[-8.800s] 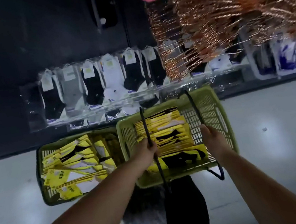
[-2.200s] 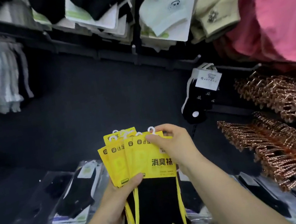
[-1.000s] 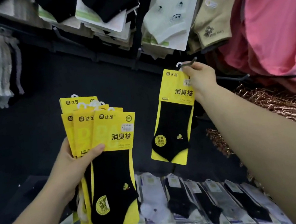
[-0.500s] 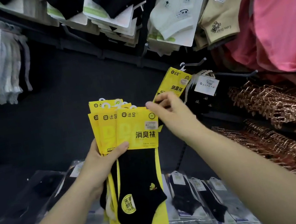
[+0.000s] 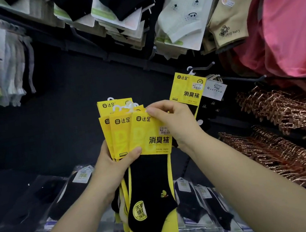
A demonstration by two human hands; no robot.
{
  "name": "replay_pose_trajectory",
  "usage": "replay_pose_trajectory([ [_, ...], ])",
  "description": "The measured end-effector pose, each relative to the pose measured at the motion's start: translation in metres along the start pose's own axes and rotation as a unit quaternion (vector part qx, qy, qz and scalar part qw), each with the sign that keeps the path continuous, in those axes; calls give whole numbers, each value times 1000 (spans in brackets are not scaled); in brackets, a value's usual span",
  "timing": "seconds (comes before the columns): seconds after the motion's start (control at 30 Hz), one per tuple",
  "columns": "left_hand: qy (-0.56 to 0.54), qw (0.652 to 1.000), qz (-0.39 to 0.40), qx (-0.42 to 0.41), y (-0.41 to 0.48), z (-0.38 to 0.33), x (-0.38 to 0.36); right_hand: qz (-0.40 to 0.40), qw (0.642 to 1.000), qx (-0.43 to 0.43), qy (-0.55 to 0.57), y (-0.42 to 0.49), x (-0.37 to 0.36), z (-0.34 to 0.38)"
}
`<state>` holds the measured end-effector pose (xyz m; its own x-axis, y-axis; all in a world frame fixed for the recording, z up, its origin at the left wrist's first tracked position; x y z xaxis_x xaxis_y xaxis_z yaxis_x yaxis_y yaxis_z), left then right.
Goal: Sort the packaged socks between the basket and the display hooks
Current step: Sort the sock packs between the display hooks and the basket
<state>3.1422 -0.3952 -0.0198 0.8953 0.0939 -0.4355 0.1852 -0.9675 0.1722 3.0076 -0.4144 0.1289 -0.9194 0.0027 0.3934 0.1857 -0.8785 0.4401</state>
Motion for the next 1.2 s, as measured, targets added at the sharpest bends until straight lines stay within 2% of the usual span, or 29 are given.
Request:
replay_pose_trajectory([
  [0.1, 12, 1000, 4, 1, 0, 1, 0, 4, 998, -50, 30, 3, 2, -14],
  [0.27, 6, 1000, 11, 16, -1, 9, -1, -37, 998, -35, 37, 4, 22, -17],
  [0.4, 15, 1000, 9, 12, 0, 11, 0, -116, 993, -15, 15, 6, 62, -15],
  [0.57, 61, 998, -19, -19, 3, -3, 13, -231, 971, -24, 50, 19, 120, -8],
  [0.7, 106, 993, -30, -44, 7, -19, 25, -283, 958, 0, 44, 40, 151, 10],
  [0.8, 132, 989, -40, -54, 10, -24, 35, -286, 958, 7, 31, 62, 158, 18],
  [0.93, 130, 990, -44, -39, 11, -19, 39, -235, 970, -42, 51, 90, 140, 8],
  [1.1, 108, 993, -34, -20, 10, -9, 30, -252, 961, -86, 80, 99, 132, -12],
  [1.2, 88, 996, -26, -6, 9, -5, 24, -305, 950, -67, 23, 91, 142, -14],
])
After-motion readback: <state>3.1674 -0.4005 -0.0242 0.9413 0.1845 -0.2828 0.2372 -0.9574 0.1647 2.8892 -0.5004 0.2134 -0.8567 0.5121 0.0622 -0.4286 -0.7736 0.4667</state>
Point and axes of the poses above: each hand's wrist, its own y-axis towards the middle knuckle, its own x-axis out of the back of the hand, z = x × y, the point moved 10 cm from there along y, towards the middle knuckle, and after that the axes turned 3 degrees about -y, right-handed, at the moved point
